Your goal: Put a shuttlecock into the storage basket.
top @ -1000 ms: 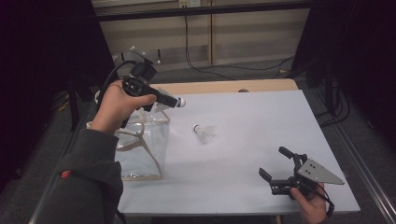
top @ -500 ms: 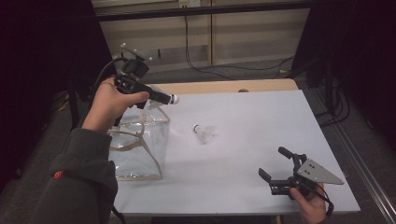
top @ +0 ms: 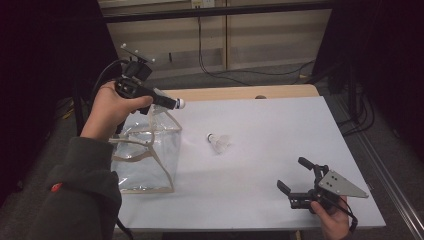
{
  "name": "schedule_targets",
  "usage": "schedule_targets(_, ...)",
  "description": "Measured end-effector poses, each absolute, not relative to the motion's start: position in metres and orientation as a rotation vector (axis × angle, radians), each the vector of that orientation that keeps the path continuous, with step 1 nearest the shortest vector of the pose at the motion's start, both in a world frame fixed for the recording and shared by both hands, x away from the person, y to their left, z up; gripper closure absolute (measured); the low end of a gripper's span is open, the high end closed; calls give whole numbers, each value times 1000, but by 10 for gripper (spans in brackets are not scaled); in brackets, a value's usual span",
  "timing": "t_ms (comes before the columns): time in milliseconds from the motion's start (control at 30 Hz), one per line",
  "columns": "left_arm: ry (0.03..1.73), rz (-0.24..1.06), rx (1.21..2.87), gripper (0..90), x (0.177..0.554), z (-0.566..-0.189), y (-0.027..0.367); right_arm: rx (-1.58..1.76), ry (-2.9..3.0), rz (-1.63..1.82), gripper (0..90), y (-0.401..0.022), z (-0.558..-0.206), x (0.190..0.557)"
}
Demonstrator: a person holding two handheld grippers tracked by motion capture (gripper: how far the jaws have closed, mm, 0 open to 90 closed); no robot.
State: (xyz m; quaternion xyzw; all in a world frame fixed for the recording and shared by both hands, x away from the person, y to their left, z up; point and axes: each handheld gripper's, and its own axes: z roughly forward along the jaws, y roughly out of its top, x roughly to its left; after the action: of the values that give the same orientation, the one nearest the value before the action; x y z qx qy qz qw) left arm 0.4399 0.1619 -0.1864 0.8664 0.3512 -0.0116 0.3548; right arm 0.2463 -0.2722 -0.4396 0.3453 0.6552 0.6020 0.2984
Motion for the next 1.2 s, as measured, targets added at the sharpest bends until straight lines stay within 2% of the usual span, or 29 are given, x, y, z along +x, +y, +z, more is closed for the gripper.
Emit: schedule_targets(1200, 1010, 35, 2218, 856, 446, -185, 199, 917, 1743, 1601, 4, -272, -440, 247)
